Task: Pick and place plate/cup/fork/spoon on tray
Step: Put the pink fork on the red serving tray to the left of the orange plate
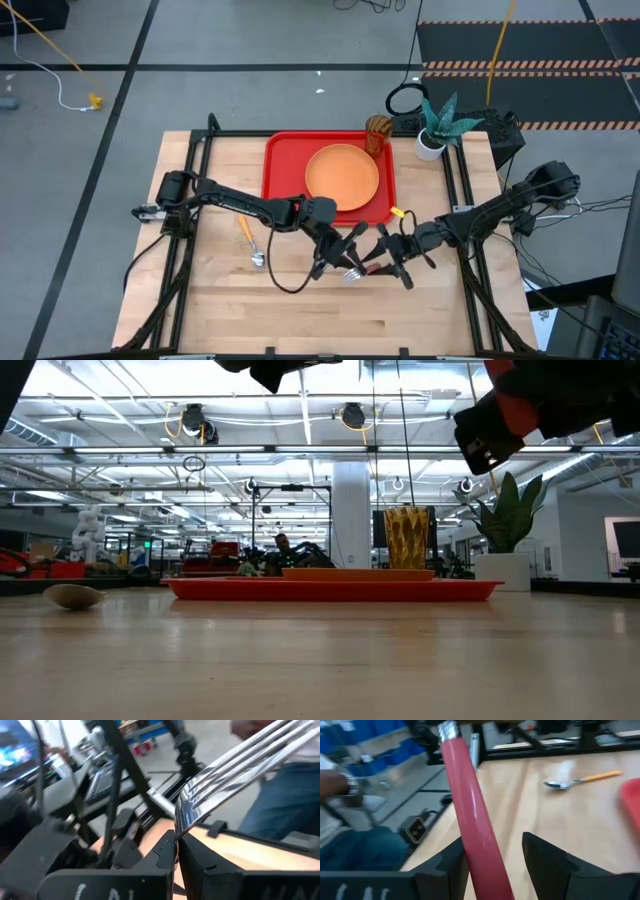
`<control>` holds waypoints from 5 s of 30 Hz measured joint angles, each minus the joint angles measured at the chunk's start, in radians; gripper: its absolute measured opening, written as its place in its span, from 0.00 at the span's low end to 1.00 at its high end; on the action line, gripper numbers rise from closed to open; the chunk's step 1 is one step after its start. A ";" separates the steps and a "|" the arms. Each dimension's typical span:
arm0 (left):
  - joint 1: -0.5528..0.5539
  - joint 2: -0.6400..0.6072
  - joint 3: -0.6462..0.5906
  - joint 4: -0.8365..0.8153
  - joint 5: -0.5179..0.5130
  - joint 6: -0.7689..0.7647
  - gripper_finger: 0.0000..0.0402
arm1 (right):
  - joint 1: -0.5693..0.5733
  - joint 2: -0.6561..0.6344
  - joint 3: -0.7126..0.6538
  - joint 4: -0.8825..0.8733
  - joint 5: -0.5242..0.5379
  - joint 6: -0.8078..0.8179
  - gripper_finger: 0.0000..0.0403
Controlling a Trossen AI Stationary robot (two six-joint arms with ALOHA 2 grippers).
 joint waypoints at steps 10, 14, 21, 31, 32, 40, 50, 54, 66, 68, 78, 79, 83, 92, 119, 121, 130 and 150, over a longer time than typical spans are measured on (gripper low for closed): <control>-0.006 0.000 0.000 -0.055 0.109 0.044 0.04 | -0.027 0.142 0.000 0.211 -0.212 0.043 0.42; -0.006 0.000 0.000 -0.056 0.108 0.068 0.02 | -0.038 0.195 0.000 0.271 -0.234 0.060 0.42; -0.006 0.000 0.000 -0.066 0.108 0.076 0.04 | -0.052 0.238 0.000 0.345 -0.300 0.067 0.31; -0.005 0.000 0.000 -0.080 0.046 0.029 0.12 | -0.059 0.237 -0.001 0.340 -0.319 0.049 0.13; -0.005 0.000 0.000 -0.079 0.029 0.018 0.15 | -0.059 0.237 -0.001 0.339 -0.315 0.042 0.13; 0.000 0.000 0.001 -0.076 -0.077 -0.080 0.34 | -0.060 0.189 -0.002 0.292 -0.242 0.021 0.15; 0.014 0.000 0.000 -0.073 -0.246 -0.195 0.43 | -0.025 -0.018 -0.001 0.035 -0.031 -0.056 0.14; 0.023 -0.009 0.000 -0.063 -0.285 -0.241 0.44 | 0.012 -0.097 -0.001 -0.090 0.099 -0.081 0.14; 0.053 -0.111 0.002 -0.116 -0.411 -0.392 0.44 | 0.102 -0.228 0.001 -0.224 0.359 -0.118 0.14; 0.052 -0.120 0.001 -0.133 -0.439 -0.414 0.44 | 0.111 -0.228 0.000 -0.230 0.400 -0.139 0.14; 0.053 -0.135 0.001 -0.142 -0.486 -0.452 0.44 | 0.121 -0.239 0.000 -0.238 0.466 -0.173 0.14; 0.053 -0.135 0.001 -0.141 -0.489 -0.456 0.44 | 0.123 -0.243 -0.001 -0.240 0.475 -0.177 0.14; 0.053 -0.135 0.001 -0.114 -0.515 -0.492 0.44 | 0.139 -0.255 -0.001 -0.233 0.544 -0.197 0.14; 0.059 -0.135 0.001 -0.057 -0.588 -0.568 0.44 | 0.196 -0.294 -0.001 -0.210 0.704 -0.227 0.13; 0.062 -0.087 0.000 0.067 -0.611 -0.614 0.44 | 0.225 -0.244 -0.001 -0.069 0.894 -0.282 0.03; 0.064 -0.087 0.000 0.063 -0.611 -0.601 0.44 | 0.229 -0.245 -0.001 -0.068 0.892 -0.281 0.03; 0.065 -0.090 0.000 0.078 -0.528 -0.567 0.44 | 0.289 -0.313 0.000 -0.044 0.855 -0.302 0.03; 0.082 -0.095 0.000 0.230 -0.164 -0.485 0.44 | 0.315 -0.364 0.000 0.001 0.533 -0.308 0.03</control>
